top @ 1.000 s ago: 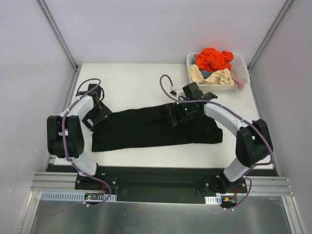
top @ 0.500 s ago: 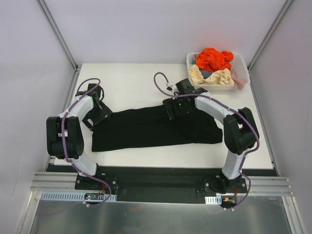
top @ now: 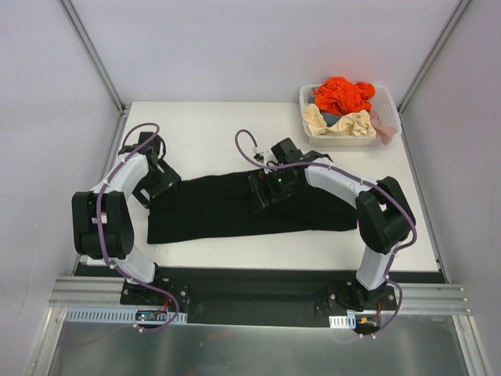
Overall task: Fold and stack the t-shirts
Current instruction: Fold the tshirt
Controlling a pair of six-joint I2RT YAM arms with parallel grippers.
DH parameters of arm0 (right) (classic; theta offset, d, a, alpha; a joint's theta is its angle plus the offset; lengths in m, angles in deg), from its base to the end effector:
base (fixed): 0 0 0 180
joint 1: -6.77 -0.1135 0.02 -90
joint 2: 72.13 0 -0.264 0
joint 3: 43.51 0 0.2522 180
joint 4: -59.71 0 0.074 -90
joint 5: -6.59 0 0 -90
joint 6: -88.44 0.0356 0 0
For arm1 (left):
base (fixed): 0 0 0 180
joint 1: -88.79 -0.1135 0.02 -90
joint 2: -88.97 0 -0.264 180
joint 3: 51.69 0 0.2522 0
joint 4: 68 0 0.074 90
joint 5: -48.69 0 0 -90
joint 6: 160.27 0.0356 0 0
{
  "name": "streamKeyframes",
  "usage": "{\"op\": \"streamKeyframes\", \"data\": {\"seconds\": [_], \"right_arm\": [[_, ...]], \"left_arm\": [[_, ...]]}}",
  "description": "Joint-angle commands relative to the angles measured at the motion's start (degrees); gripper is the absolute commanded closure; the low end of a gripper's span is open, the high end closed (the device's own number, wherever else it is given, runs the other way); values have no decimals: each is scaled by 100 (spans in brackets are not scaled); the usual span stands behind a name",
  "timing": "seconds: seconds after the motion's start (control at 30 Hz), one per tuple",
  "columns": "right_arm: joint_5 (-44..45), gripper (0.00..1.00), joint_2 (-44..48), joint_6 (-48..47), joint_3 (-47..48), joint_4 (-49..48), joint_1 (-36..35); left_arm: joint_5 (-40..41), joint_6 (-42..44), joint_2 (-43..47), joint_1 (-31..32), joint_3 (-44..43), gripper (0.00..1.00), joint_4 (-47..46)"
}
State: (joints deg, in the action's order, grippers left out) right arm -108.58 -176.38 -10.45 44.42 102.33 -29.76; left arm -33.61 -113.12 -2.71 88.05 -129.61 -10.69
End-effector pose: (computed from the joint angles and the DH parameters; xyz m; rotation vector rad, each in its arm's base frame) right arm 0.2978 0.2394 0.2075 -1.1630 2.3573 0.7429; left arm 0.3081 0.0087 0.2140 -1.0633 2.5750 0.0081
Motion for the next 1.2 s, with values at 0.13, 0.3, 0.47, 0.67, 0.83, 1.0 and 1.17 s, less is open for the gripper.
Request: {"op": "streamKeyframes", "data": {"seconds": [0.13,0.3,0.47,0.67,0.83,1.0,1.17], "right_arm": [[767,3,1563,808,-402,-74,225],[1278,3,1899,1906,-1176,-302,980],[1444,3,1487,2286,-1380,-329,1474],[1682,3,451,2497,-879,-416,1474],[1173,3,-481,2410,-18,-452,1281],[786,3,-1385,2067,1018,-206,1008],[496,3,-2423,1856,2837,179,938]], "left_arm": [[-656,162,230,238,-798,1,40],[-998,321,-306,810,-1089,1,-163],[-1359,391,-850,970,-1055,1,-224],[-1403,436,-852,987,-309,1,-364],[-1263,357,-414,987,684,1,-374],[-1332,102,27,987,1589,1,-382],[-1613,-118,414,996,2030,1,-417]]}}
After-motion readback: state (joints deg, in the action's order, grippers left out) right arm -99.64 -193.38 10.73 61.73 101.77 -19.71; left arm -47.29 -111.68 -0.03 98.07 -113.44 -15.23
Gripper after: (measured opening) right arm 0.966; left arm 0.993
